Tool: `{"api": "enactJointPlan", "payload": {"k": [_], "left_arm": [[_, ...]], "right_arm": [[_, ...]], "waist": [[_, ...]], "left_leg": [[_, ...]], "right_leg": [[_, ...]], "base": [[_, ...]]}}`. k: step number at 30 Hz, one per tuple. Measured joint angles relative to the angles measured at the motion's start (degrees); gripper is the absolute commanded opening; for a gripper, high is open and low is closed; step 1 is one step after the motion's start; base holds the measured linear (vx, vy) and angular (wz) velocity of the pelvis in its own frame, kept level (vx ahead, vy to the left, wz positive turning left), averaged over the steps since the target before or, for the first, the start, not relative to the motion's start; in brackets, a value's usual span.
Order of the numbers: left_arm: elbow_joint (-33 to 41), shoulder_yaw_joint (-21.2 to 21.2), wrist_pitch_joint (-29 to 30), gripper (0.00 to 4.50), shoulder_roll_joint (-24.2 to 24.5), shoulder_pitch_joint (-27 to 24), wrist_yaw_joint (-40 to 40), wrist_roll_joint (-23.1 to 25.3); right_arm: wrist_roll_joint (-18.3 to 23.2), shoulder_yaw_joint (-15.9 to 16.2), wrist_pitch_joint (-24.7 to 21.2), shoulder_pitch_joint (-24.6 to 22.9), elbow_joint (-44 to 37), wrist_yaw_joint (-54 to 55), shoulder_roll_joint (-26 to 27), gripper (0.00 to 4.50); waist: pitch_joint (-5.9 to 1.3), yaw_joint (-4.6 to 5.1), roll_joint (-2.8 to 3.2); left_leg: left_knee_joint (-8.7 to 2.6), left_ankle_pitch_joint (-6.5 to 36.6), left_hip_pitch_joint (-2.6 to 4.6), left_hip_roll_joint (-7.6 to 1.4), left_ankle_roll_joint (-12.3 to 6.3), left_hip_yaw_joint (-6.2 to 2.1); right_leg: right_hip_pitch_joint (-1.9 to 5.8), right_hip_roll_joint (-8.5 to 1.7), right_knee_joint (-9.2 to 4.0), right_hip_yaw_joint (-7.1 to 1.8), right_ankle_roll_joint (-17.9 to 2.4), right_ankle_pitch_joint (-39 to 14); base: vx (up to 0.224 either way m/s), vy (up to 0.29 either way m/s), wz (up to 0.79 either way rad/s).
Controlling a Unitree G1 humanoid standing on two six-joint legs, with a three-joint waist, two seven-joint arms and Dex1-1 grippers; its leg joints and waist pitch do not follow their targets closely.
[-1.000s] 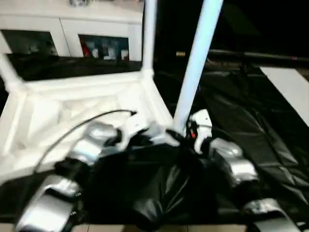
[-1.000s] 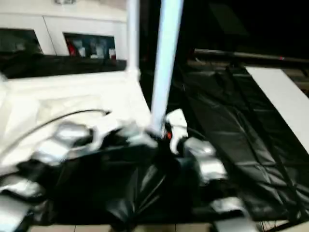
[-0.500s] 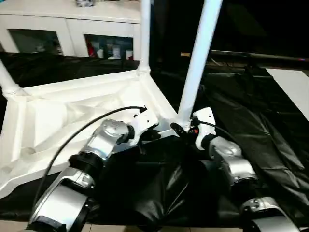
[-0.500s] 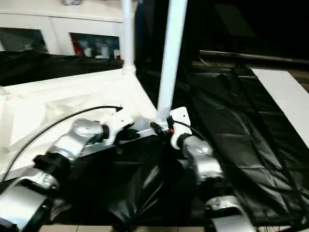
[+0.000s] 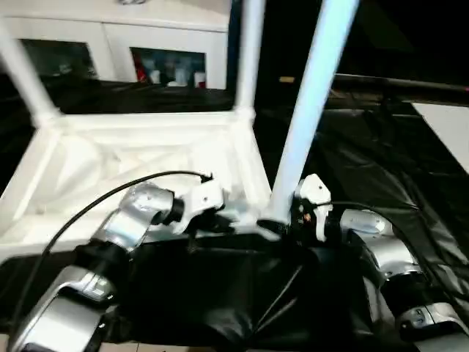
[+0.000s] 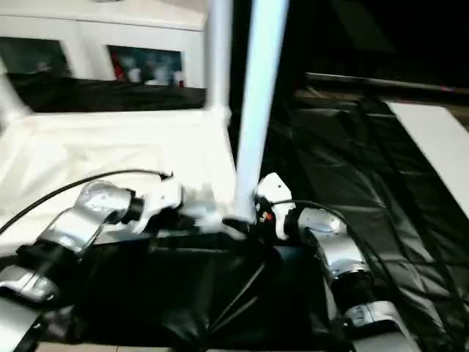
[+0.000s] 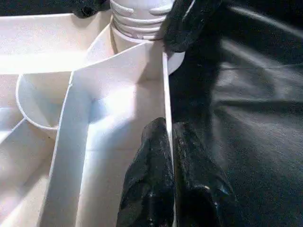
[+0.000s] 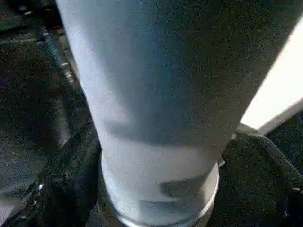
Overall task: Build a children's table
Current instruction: Rotate leg to tighten
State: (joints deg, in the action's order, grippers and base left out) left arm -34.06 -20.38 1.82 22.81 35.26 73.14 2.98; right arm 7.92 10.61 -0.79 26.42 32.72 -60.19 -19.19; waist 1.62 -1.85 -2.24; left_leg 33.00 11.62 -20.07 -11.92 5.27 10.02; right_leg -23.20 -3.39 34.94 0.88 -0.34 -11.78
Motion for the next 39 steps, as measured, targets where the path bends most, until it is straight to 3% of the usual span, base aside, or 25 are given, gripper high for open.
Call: {"api": "enactJointPlan", "payload": {"k": [2,13,22,25,31,35,39], "left_arm": [[0.57,-0.04,0.3,0.0,0.32,-0.31,0.88,-0.16],[1.76,0.25,0.74,0.0,1.44,-0.91,1.75,-0.48],[1.7,0.65,2.0,0.0,1.3,-1.03,1.22,-0.52],[-3.08,2.61,4.07,0.0,-2.04,1.37,-7.73,1.27],[-8.85,3.21,8.77,0.0,-8.96,5.57,-21.26,3.21],[-10.4,3.24,10.12,0.0,-11.5,6.69,-25.93,3.99],[-12.06,3.14,9.35,0.0,-12.23,7.24,-27.12,4.72]], "right_arm": [[0.78,0.51,-0.56,0.0,-0.77,-1.83,-0.76,3.85],[1.15,1.14,-2.31,0.0,-1.14,-5.37,-1.29,2.8],[1.01,0.9,-1.62,0.15,0.09,-2.12,0.37,2.72],[-0.14,-2.05,-0.8,3.23,6.85,11.76,5.33,2.7],[-0.94,-7.97,-2.96,6.37,12.1,34.36,12.34,2.7],[-1.73,-9.41,-3.67,7.59,13.09,44.72,16.12,2.7],[-3.02,-9.41,-2.24,8.46,14.62,47.06,16.85,2.7]], "waist": [[0.03,-0.03,-0.04],[0.07,-0.03,-0.12],[0.13,0.24,-0.24],[0.14,1.03,-0.27],[0.06,1.46,-0.21],[-0.06,1.33,-0.08],[-0.11,1.15,-0.02]], "left_leg": [[0.0,0.02,0.02,0.0,0.04,0.0],[0.0,0.01,0.01,-0.01,0.04,-0.01],[0.01,-0.01,0.0,-0.01,0.07,0.0],[0.3,-0.11,0.09,-0.01,0.23,-0.05],[0.55,-0.12,0.09,0.06,0.25,-0.18],[0.46,-0.1,0.04,0.06,0.23,-0.15],[0.38,-0.11,0.03,0.06,0.23,-0.15]], "right_leg": [[0.01,0.0,0.02,0.0,0.0,0.0],[0.01,0.0,0.04,0.01,0.0,0.0],[0.06,0.01,0.12,-0.02,-0.01,0.02],[0.17,0.01,0.24,-0.07,-0.07,0.15],[0.34,-0.06,0.11,-0.17,-0.06,0.16],[0.37,-0.07,0.1,-0.15,-0.06,0.17],[0.38,-0.06,0.09,-0.13,-0.05,0.16]], "base": [[0.0,0.0,0.0],[0.0,0.0,0.0],[0.0,0.0,0.0],[0.0,0.0,0.0],[0.0,0.0,0.0],[0.0,0.0,0.0],[0.0,0.0,0.0]]}}
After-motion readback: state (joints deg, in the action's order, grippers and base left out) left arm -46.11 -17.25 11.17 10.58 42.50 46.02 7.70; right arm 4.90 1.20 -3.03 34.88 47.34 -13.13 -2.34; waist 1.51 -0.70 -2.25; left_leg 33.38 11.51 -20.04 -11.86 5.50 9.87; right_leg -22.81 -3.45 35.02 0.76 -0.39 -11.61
